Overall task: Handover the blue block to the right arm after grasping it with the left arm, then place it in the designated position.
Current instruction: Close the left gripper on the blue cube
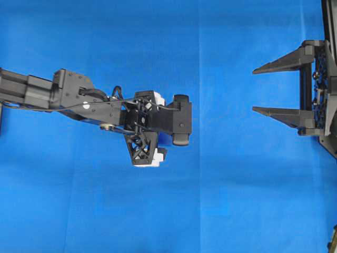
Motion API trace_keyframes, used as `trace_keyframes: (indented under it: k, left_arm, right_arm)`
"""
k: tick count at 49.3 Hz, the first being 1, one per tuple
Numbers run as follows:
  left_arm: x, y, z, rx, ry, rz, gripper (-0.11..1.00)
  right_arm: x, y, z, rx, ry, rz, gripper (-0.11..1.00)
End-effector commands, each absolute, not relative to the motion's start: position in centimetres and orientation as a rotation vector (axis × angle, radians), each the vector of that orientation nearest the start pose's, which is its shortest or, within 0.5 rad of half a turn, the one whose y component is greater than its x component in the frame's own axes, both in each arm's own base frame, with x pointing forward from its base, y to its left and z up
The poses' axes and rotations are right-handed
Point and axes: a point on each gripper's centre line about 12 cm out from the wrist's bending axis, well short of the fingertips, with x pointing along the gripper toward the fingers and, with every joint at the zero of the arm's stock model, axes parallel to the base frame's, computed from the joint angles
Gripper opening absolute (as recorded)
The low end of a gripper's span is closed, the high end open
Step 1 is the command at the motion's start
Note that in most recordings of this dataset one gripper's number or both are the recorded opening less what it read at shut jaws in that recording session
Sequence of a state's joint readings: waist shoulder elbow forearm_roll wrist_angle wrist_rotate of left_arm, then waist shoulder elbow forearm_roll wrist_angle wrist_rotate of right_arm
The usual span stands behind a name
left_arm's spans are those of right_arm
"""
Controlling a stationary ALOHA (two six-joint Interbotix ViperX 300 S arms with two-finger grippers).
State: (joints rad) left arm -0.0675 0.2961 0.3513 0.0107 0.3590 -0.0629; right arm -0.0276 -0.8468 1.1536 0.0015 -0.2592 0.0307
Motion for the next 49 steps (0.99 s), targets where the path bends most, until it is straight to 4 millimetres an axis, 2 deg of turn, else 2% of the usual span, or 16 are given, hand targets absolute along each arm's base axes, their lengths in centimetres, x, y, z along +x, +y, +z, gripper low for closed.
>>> trace_keyframes:
  k: [1, 8, 30, 35, 41, 49]
  left_arm:
    - [45.1, -2.86, 11.96, -0.015, 0.979, -0.03, 0.89]
    - [45.21, -2.66, 11.14, -0.017, 0.987, -0.025, 0.89]
    - [45.19, -2.66, 11.21, -0.015, 0.99, -0.026, 0.87]
    - [45.23, -2.66, 11.21, -0.015, 0.993, -0.026, 0.77]
    - [45.18, -2.73, 11.28, -0.01, 1.002, -0.029, 0.47]
    - [45.11, -2.79, 11.31, -0.012, 1.007, -0.028, 0.48]
  right_arm:
    - [22.11, -0.69, 28.13, 0.036, 0.027, -0.032, 0.96]
    - [22.12, -0.69, 28.02, 0.036, 0.032, -0.032, 0.96]
    - [22.21, -0.7, 27.98, 0.036, 0.035, -0.032, 0.96]
    - [22.26, -0.7, 27.81, 0.036, 0.041, -0.033, 0.96]
    - [22.29, -0.7, 27.8, 0.036, 0.041, -0.033, 0.96]
    - [22.29, -0.7, 27.8, 0.036, 0.041, -0.033, 0.96]
